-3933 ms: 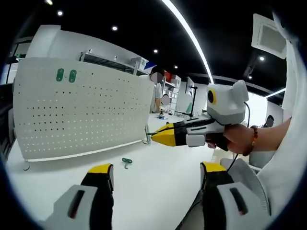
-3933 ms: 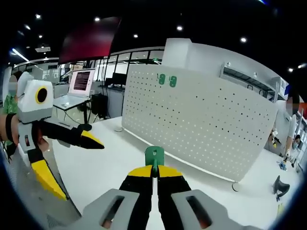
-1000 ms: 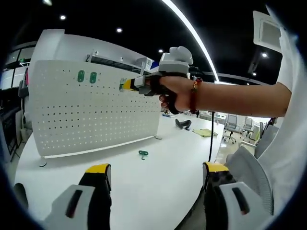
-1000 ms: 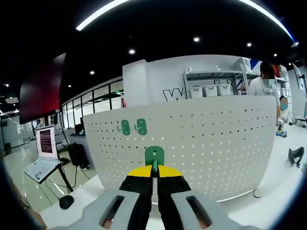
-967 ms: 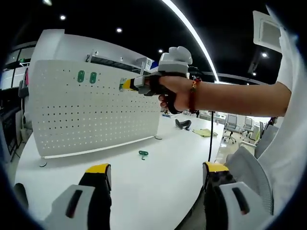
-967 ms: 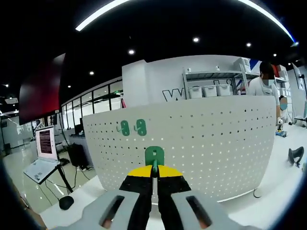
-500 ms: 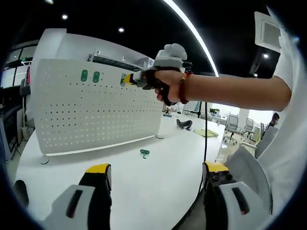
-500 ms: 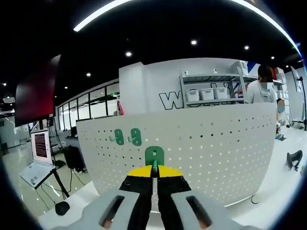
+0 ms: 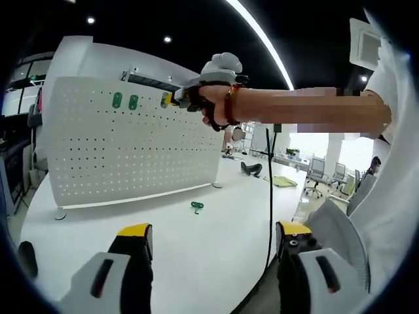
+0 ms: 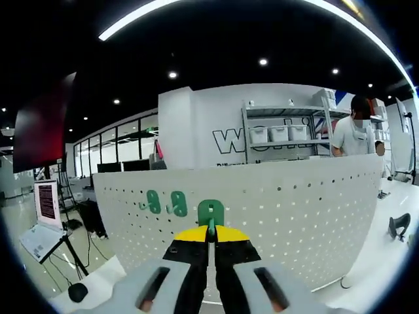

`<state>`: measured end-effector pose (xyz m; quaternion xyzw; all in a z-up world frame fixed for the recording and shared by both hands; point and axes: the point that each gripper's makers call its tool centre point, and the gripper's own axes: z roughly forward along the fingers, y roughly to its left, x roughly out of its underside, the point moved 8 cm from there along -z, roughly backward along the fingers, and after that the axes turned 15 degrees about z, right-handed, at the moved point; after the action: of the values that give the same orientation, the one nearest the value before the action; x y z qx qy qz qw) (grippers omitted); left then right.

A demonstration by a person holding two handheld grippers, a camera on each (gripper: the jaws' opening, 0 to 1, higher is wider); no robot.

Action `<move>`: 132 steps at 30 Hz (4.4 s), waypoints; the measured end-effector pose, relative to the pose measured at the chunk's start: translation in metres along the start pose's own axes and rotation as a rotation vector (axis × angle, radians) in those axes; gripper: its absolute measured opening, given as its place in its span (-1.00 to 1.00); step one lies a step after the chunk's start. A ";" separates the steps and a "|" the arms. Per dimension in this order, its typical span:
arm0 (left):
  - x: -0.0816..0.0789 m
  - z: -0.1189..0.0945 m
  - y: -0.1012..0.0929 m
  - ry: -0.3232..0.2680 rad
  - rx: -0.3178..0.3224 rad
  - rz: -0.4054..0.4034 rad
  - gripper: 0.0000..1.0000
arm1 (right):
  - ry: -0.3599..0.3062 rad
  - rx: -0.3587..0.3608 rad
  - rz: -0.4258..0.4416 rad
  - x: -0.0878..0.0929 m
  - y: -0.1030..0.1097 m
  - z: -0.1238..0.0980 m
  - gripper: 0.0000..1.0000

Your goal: Insert the hook assembly into the mounting plate slot until the hook locks in place.

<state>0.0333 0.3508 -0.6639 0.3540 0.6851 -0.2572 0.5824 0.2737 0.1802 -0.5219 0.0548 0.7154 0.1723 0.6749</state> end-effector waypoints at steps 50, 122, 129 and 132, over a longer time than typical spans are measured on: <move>0.012 -0.007 0.023 0.017 -0.012 -0.031 0.52 | 0.023 0.074 -0.032 -0.002 0.008 0.068 -0.99; 0.001 -0.012 0.015 0.031 -0.023 -0.022 0.50 | 0.090 0.027 -0.228 0.014 0.002 0.065 -0.74; -0.005 -0.010 0.009 0.021 -0.027 -0.012 0.52 | 0.095 0.003 -0.224 0.015 -0.001 0.055 -0.62; -0.008 -0.009 0.006 0.020 -0.030 0.000 0.53 | 0.112 -0.014 -0.215 0.018 -0.004 0.050 -0.58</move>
<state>0.0332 0.3604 -0.6536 0.3475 0.6948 -0.2433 0.5808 0.3216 0.1910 -0.5413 -0.0363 0.7526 0.1067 0.6488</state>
